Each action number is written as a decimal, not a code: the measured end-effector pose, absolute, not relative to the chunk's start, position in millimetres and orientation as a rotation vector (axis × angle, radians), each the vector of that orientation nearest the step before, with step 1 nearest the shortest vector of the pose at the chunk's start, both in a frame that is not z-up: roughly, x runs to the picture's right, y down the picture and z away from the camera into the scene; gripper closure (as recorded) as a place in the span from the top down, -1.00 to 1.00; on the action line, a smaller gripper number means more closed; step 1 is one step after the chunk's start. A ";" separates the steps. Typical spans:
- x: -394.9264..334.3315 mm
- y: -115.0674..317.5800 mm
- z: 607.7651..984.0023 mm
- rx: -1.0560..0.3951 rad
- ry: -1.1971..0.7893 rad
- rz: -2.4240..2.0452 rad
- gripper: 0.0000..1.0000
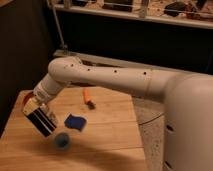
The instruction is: Place the eraser in the ceramic cup
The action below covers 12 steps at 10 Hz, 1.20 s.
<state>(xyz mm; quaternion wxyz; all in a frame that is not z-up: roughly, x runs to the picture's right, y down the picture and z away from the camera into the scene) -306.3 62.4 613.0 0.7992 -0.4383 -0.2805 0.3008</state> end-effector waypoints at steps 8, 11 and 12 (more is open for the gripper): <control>-290.6 86.1 644.7 -0.991 -0.498 0.652 -1.00; -282.7 98.1 644.7 -1.034 -0.479 0.627 -1.00; -280.5 101.0 644.9 -1.048 -0.474 0.624 -1.00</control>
